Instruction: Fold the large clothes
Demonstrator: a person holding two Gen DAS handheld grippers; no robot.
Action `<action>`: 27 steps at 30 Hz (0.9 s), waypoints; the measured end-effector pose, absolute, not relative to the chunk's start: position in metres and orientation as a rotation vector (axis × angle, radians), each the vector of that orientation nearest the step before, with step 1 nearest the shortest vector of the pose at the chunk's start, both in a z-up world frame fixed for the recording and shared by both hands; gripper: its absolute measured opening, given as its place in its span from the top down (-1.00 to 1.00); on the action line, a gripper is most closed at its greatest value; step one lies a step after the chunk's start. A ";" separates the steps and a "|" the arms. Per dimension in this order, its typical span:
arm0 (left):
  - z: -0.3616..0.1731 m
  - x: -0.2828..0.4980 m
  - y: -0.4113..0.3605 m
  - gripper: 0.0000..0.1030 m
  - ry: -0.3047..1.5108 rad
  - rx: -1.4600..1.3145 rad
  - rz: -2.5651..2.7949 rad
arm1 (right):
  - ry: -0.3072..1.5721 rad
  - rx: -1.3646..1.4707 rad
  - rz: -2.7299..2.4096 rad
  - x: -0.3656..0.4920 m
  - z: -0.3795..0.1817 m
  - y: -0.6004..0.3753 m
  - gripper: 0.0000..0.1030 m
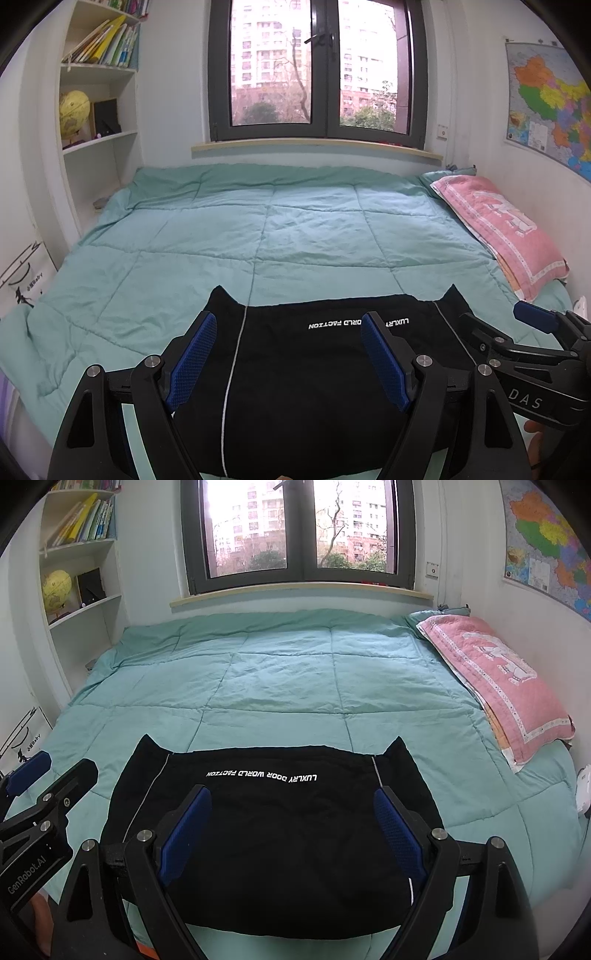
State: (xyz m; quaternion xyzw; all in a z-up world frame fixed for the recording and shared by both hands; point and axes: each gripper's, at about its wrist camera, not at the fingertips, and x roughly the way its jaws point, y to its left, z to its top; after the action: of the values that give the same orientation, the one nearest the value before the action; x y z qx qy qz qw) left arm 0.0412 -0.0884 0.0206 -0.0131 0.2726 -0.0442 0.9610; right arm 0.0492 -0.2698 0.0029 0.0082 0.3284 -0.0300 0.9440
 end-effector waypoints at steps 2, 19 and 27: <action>0.020 0.042 -0.089 -0.58 0.555 -0.025 -0.091 | 0.672 0.015 -0.062 0.049 0.002 -0.269 -0.76; 0.011 0.048 -0.091 -0.58 0.582 -0.018 -0.079 | 0.697 0.023 -0.065 0.053 -0.006 -0.268 -0.76; 0.007 0.052 -0.091 -0.58 0.588 -0.016 -0.071 | 0.706 0.020 -0.064 0.055 -0.009 -0.268 -0.76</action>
State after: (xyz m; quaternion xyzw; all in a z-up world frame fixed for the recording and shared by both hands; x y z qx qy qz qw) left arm 0.0518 -0.0911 0.0073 -0.0081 0.2899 -0.0348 0.9564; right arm 0.0553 -0.2677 -0.0089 0.0096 0.3457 -0.0315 0.9378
